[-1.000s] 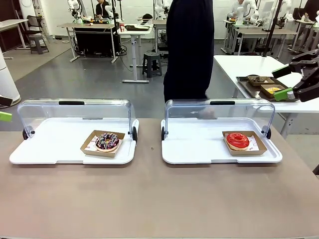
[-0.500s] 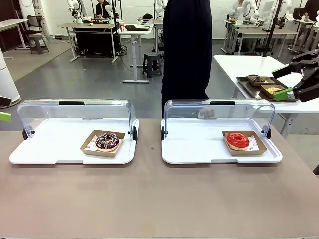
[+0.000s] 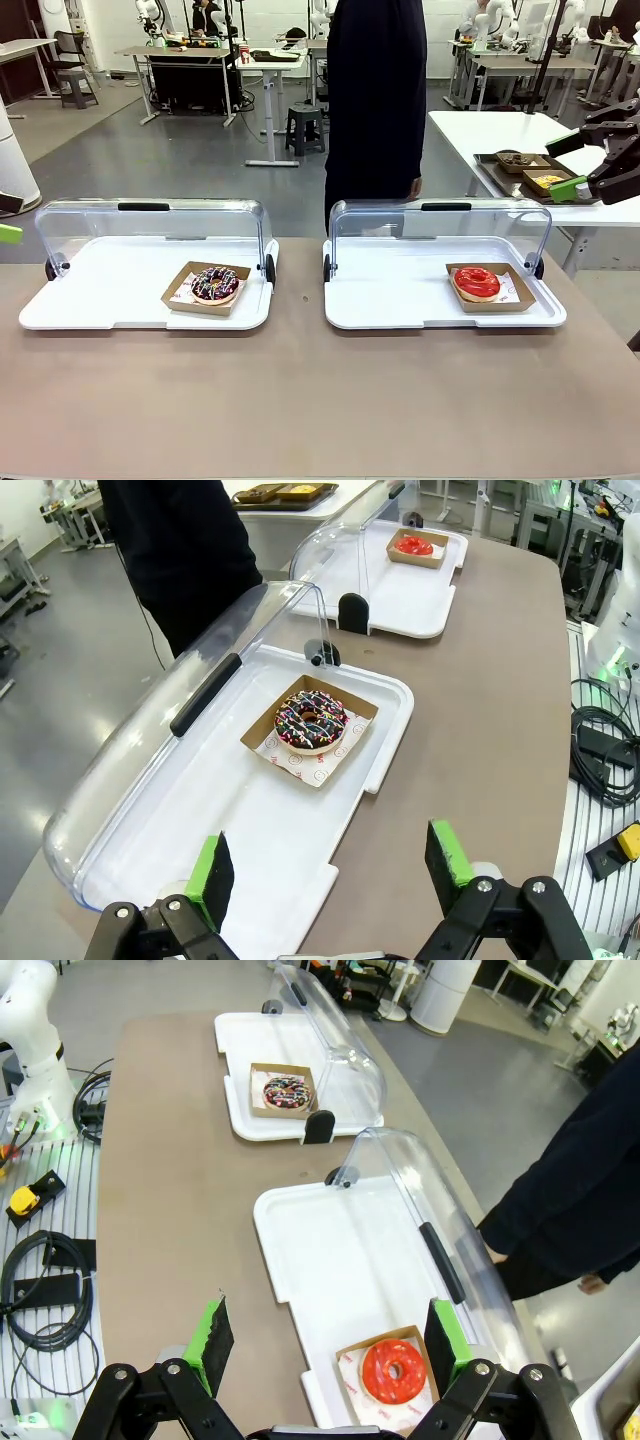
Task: Provide the desired donut to the person.
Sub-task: Place the picked Paper togo box onto the Handle tray extended by the person.
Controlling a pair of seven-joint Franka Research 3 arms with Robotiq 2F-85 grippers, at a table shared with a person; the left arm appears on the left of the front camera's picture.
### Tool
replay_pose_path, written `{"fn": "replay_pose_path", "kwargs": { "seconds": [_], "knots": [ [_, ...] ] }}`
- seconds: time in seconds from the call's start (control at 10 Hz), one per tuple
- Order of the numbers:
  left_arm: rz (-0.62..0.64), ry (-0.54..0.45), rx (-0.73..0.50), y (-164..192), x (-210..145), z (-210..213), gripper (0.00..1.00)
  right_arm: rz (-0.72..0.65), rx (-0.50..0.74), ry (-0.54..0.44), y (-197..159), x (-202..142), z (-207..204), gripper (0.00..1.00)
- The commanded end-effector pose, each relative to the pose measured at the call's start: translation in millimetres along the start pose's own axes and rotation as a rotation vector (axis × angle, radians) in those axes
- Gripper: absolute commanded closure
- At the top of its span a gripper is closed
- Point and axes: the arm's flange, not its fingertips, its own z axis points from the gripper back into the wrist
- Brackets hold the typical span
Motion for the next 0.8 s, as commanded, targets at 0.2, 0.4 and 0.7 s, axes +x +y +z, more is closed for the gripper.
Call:
{"fn": "replay_pose_path", "kwargs": {
  "seconds": [0.2, 0.4, 0.7],
  "knots": [
    [0.001, -0.005, 0.0, 0.0, -0.7, 0.4, 0.0, 0.017, 0.007, -0.012, 0.9, -3.5, -2.5, 0.0],
    [0.001, -0.005, 0.0, 0.0, -0.7, 0.4, 0.0, 0.017, 0.007, -0.012, 0.9, -3.5, -2.5, 0.0],
    [0.001, -0.005, 0.0, 0.0, -0.7, 0.4, 0.0, 0.017, 0.007, -0.012, 0.9, -3.5, -2.5, 0.0]
  ]
}}
